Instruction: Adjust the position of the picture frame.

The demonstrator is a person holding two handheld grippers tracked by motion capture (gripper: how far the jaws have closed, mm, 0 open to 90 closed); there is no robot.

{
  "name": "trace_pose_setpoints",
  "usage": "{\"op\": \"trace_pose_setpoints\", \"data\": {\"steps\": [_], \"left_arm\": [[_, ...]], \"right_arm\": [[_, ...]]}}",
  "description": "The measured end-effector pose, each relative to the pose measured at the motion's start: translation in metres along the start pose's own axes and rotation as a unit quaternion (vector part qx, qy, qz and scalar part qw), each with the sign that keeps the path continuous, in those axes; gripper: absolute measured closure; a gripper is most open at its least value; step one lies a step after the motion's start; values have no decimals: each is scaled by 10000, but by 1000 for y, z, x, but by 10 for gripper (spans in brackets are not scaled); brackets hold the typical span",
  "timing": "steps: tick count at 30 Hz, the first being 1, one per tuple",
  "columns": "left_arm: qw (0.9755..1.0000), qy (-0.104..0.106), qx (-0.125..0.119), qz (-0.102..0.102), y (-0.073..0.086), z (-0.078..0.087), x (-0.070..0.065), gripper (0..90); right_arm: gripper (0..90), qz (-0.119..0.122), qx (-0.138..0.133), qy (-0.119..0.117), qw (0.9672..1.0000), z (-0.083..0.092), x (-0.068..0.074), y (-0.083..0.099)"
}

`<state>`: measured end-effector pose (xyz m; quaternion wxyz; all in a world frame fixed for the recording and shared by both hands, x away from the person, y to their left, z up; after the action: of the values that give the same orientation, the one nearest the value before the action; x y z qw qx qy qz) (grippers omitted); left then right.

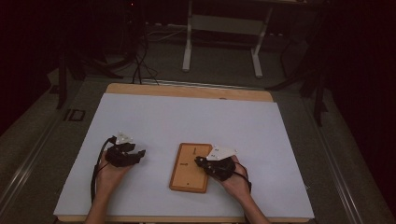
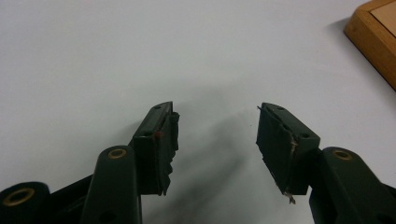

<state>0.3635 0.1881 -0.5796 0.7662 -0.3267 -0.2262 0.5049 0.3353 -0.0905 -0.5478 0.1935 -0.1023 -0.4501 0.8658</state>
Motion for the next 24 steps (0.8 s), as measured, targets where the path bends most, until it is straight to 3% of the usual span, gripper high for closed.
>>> {"op": "trace_pose_setpoints", "data": {"steps": [5, 6, 7, 9, 14, 18, 20, 23, 24], "left_arm": [[10000, -23, 4, 25, 0, 0, 1, 465], [10000, -23, 4, 25, 0, 0, 1, 464], [10000, -22, 13, 34, 0, 0, 2, 464], [10000, -22, 17, 36, 0, 0, 2, 465], [10000, -20, 25, 42, 1, 0, 2, 465], [10000, -28, 58, 12, 1, -1, 1, 464], [10000, -21, 64, 8, 1, -2, 0, 464], [10000, -35, 82, 0, 1, -2, 0, 464], [10000, -35, 82, 0, 1, -2, 0, 464]], "right_arm": [[836, -390, 243, 344, 9984, -1, -21, 14], [836, -390, 243, 344, 9984, -1, -21, 14], [836, -582, 292, 422, 9970, -3, -28, 19], [835, -690, 304, 482, 9960, -3, -31, 21], [833, -787, 300, 561, 9949, -3, -34, 21], [830, -1159, 76, 752, 9904, -4, -34, 24], [828, -1198, 50, 858, 9891, -5, -33, 25], [827, -1325, -120, 1182, 9840, -7, -30, 26], [827, -1325, -120, 1182, 9840, -7, -30, 26]]}}
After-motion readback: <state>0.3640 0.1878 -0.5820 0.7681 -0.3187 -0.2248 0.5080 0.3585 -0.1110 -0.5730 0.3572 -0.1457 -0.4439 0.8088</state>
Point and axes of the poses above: each handheld gripper's, and its own axes: z roughly backward along the jaws, y roughly out of its underside, x roughly to its left, the point moved 7 cm from there along -z, roughly forward along the jaws, and after that the axes turned 6 degrees about -y, right-handed, at the moved point
